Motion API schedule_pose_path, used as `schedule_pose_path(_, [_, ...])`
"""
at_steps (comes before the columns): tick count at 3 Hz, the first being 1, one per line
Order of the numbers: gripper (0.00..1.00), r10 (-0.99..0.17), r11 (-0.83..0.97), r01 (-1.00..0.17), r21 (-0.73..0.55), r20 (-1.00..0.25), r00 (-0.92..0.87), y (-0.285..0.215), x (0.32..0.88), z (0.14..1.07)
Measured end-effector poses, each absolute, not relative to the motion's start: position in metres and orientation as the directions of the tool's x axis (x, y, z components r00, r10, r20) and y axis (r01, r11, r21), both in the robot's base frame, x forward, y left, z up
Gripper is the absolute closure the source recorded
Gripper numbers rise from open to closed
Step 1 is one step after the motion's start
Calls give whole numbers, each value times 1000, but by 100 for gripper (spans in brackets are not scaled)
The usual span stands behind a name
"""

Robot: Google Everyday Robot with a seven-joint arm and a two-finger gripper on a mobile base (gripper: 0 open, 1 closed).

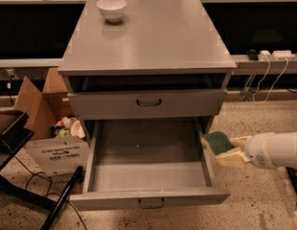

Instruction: Place sponge into middle drawer

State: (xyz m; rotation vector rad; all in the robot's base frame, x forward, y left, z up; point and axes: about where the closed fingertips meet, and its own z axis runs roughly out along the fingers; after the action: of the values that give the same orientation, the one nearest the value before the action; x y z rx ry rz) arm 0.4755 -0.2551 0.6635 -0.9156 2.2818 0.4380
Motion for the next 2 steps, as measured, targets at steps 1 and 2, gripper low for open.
schedule_pose_path(1, [100,-470,690,-713,123,-673,-571,-229,481,586])
schedule_pose_path(2, [100,-431,681,-711,177,-688,-584,-205,494,526])
